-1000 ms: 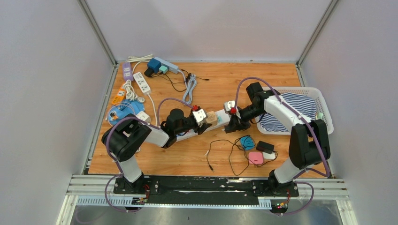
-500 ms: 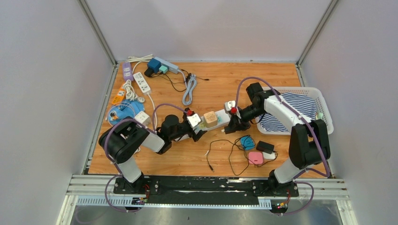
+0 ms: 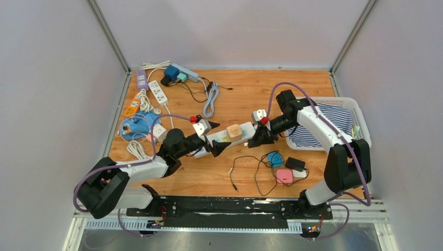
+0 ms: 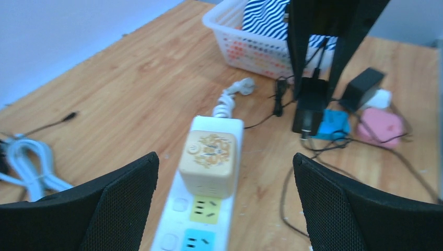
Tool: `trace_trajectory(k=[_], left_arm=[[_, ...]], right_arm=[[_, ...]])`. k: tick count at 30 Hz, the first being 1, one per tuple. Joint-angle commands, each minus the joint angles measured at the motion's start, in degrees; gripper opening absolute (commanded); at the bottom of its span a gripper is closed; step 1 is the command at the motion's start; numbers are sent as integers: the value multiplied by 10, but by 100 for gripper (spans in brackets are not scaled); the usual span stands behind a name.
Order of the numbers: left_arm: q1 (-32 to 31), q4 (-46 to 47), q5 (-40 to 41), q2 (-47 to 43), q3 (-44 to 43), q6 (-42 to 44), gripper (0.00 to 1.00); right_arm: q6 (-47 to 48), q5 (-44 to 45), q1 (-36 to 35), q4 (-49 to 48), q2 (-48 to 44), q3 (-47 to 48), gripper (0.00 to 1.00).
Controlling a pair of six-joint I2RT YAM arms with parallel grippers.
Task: Pull the plug off the socket
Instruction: Remove the plug from the socket, then place the plug at the center of the board.
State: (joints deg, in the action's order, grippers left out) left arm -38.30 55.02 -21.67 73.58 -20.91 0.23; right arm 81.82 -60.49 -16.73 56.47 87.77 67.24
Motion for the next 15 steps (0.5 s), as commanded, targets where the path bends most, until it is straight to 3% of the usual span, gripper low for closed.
trace_trajectory(k=[1, 7, 11, 15], left_arm=[[2, -31, -52, -50, 27, -155, 100], [2, -35, -44, -97, 40, -318, 100], [2, -34, -46, -71, 25, -429, 100], [-4, -27, -24, -42, 17, -476, 100]], right_arm=[[28, -58, 1, 35, -30, 13, 0], [35, -84, 0, 38, -51, 8, 0], [38, -101, 0, 39, -61, 5, 0], [41, -113, -3, 39, -69, 0, 0]])
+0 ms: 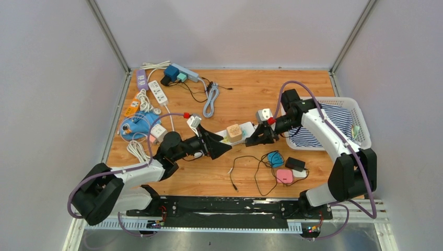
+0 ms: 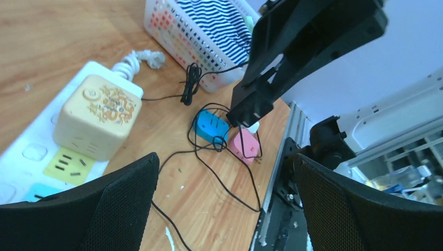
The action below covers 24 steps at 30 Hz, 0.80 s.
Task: Pull the plug off the socket
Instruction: Place the plug at the center of the board.
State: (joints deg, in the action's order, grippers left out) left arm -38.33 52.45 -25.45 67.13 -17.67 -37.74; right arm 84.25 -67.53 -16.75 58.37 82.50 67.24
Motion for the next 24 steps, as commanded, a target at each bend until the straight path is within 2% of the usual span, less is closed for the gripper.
trace_trajectory(k=[1, 7, 11, 16, 21, 24], left_arm=[[-6, 6, 21, 26, -15, -101, 100], [-18, 65, 35, 43, -9, -131, 100], [-18, 77, 37, 51, 2, -108, 100], [-7, 159, 30, 62, 38, -88, 100], [23, 151, 10, 44, 48, -79, 100], [32, 126, 8, 6, 56, -45, 100]], right_arm=[[18, -45, -4, 20, -18, -1, 0], [19, -50, -15, 21, -17, -4, 0], [18, -44, -15, 34, -26, 5, 0], [16, -26, -15, 53, -58, 14, 0], [-15, -9, -10, 58, -95, 35, 0], [-39, -9, 4, 58, -118, 50, 0]])
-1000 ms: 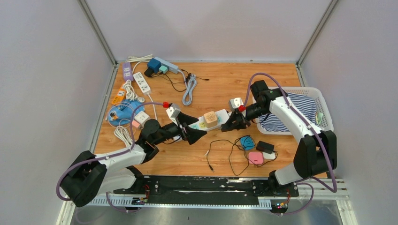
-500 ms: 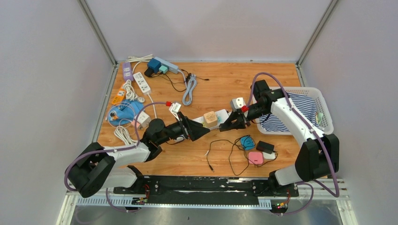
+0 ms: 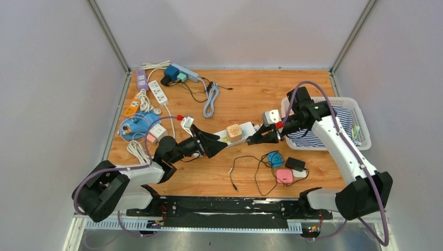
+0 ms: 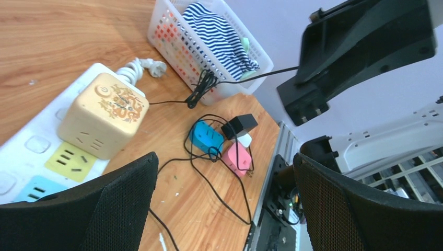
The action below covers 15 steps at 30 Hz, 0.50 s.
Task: Pull the plug off the socket
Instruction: Place the plug at the center of the board.
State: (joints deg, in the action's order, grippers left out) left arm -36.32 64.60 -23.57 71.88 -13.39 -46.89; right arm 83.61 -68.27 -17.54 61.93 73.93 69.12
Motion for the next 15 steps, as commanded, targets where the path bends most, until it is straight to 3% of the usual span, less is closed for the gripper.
trace_trajectory(k=[1, 5, 10, 15], left_arm=[[12, -12, -10, -58, 15, 63, 100], [13, -98, 14, -132, 19, 140, 100], [13, -102, 38, -164, 37, 193, 100], [13, -85, 35, -142, 30, 205, 100]], right_arm=[[-39, -2, 16, 22, -41, 37, 0], [-68, 3, 34, 22, -77, 57, 0], [-101, -3, 70, 22, -116, 71, 0], [-141, -5, 109, 22, -144, 96, 0]])
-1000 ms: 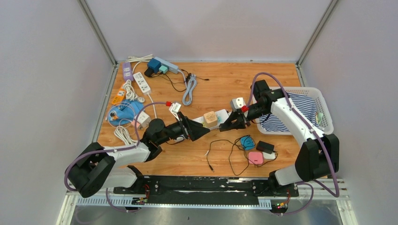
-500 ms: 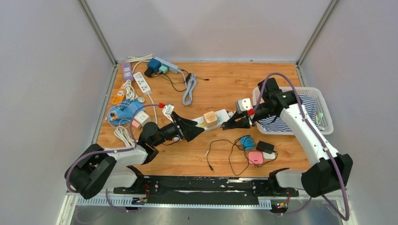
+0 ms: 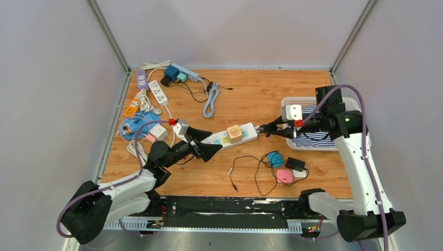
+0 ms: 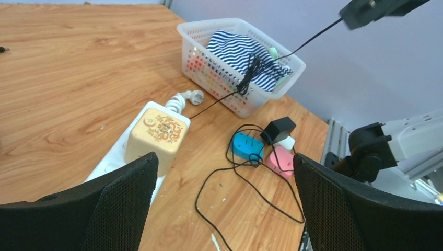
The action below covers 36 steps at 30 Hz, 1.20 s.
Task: Pull the plug off the socket
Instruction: Place the plug at the center of the board.
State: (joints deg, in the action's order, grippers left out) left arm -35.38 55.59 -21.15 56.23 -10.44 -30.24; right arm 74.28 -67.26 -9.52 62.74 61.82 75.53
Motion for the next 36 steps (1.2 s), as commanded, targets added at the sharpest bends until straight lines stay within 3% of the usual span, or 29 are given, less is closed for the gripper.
trace_trajectory(k=[1, 11, 19, 22, 27, 32, 36], left_arm=[[4, 17, 13, 22, 1, 38, 100], [3, 138, 19, 95, -1, 39, 100], [3, 236, 8, 172, -44, 39, 100], [-8, 196, 11, 161, -76, 87, 100], [-60, 34, 71, 114, -151, 242, 100], [-103, -19, 115, 130, -187, 349, 100], [-141, -35, 179, 165, -174, 401, 100]], right_arm=[[-54, -13, 36, 14, -28, 37, 0], [-139, 4, 133, 9, -37, 119, 0], [-114, 34, 194, -11, -81, -30, 0], [-80, 76, 198, 6, -89, -84, 0], [-39, 152, 205, 41, -101, -147, 0], [9, 236, 238, 69, -112, -188, 0], [48, 236, 290, 85, -116, -232, 0]])
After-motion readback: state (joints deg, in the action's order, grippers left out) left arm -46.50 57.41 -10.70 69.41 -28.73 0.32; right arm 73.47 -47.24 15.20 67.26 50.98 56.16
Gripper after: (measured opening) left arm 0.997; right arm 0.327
